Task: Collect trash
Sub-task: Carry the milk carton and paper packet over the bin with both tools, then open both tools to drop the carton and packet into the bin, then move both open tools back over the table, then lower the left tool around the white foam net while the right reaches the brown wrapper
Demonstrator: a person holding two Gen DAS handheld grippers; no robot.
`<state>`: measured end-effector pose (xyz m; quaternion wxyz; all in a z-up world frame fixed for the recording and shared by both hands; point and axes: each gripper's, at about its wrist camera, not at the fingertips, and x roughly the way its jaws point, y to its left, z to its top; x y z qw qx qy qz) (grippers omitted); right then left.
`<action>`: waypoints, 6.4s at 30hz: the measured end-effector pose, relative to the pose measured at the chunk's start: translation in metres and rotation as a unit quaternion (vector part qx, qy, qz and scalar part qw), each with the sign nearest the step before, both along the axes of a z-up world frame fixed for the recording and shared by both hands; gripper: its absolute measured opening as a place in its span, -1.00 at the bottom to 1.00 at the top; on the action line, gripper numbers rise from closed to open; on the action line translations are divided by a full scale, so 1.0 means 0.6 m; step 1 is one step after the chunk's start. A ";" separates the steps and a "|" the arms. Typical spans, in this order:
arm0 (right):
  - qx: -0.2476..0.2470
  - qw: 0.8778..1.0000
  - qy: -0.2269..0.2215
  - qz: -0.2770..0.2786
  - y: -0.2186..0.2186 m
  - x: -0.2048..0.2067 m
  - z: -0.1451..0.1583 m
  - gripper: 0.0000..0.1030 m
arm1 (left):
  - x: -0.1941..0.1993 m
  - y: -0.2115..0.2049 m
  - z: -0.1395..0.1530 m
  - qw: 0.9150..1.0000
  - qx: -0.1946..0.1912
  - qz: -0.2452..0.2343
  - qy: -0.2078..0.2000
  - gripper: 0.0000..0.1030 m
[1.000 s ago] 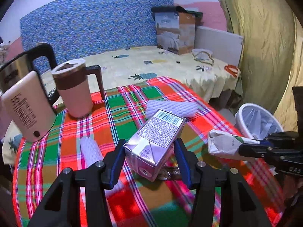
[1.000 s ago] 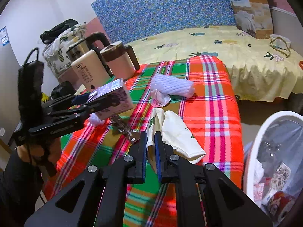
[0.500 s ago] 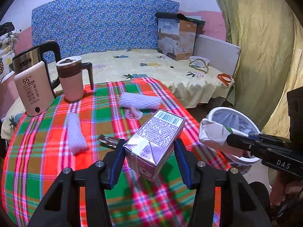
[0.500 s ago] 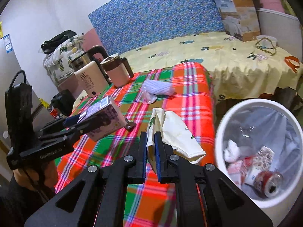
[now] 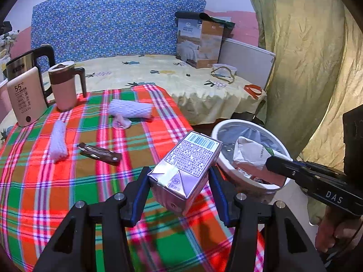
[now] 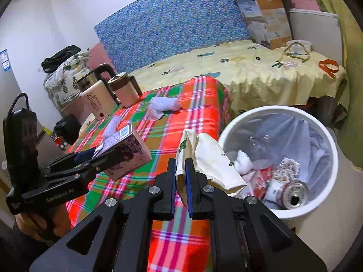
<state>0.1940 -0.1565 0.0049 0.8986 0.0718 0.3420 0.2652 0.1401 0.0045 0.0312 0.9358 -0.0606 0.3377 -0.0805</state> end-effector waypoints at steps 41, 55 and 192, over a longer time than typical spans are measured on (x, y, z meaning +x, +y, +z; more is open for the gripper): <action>0.020 0.991 0.029 -0.126 -0.167 0.033 -0.040 -0.81 | 0.098 -0.199 -0.025 0.994 0.015 -0.102 0.028 0.05; 0.013 0.989 0.059 -0.132 -0.185 0.072 -0.067 -0.76 | 0.154 -0.239 -0.057 0.990 0.019 -0.126 0.054 0.06; -0.141 0.973 0.021 0.179 0.284 0.112 -0.074 -0.54 | 0.105 0.319 -0.107 0.982 -0.045 0.164 0.081 -0.49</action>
